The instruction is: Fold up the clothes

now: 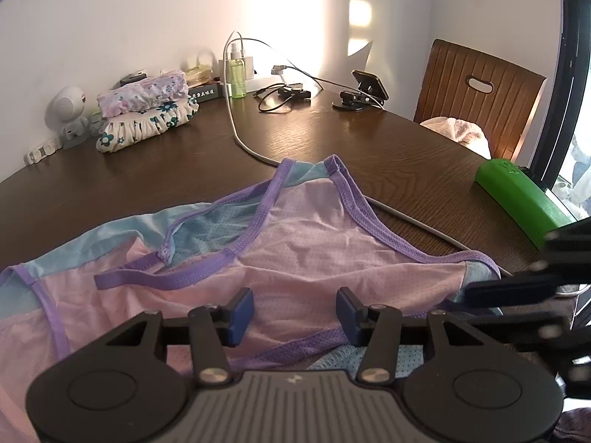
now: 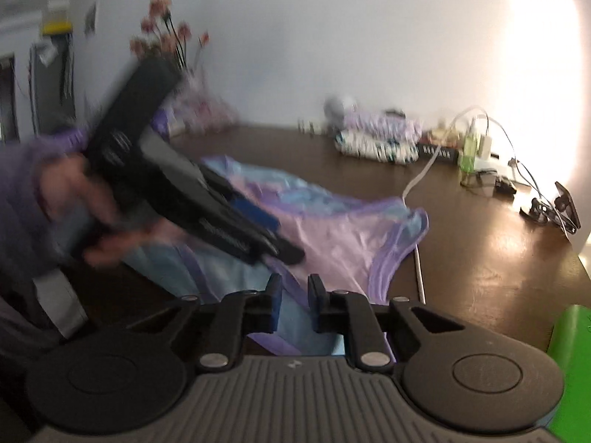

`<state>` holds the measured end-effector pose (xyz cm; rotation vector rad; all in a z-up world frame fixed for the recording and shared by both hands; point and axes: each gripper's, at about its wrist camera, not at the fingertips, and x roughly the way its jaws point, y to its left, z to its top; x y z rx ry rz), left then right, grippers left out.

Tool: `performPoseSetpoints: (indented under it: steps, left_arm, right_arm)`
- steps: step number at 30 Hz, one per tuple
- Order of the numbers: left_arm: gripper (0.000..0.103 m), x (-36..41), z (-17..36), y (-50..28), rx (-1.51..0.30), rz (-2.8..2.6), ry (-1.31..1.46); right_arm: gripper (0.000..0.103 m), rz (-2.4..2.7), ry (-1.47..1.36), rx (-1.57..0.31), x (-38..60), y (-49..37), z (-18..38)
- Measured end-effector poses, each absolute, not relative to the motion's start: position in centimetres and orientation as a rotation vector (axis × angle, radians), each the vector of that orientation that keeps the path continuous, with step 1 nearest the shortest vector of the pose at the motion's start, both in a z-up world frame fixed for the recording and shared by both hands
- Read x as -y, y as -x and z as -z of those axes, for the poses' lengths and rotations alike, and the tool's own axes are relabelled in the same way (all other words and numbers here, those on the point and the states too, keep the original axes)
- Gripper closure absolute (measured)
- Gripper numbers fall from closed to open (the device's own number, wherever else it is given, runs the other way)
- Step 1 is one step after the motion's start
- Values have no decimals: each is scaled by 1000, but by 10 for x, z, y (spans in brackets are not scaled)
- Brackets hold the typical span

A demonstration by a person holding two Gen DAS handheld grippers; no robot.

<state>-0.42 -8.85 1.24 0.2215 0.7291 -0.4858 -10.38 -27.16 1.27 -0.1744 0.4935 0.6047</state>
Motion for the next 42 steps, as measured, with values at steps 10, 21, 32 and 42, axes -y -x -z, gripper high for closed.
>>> performPoseSetpoints:
  steps: [10, 21, 32, 42]
  left_arm:
    - [52, 87, -12, 5, -731, 494, -221]
    - [51, 84, -12, 2, -732, 491, -211]
    - [47, 84, -12, 1, -730, 493, -213]
    - [46, 83, -12, 1, -730, 495, -217]
  right_arm:
    - [103, -580, -3, -573, 292, 81, -11]
    - [84, -659, -234, -658, 318, 91, -7]
    - [100, -586, 90, -568, 292, 112, -4]
    - [101, -612, 80, -568, 296, 110, -9]
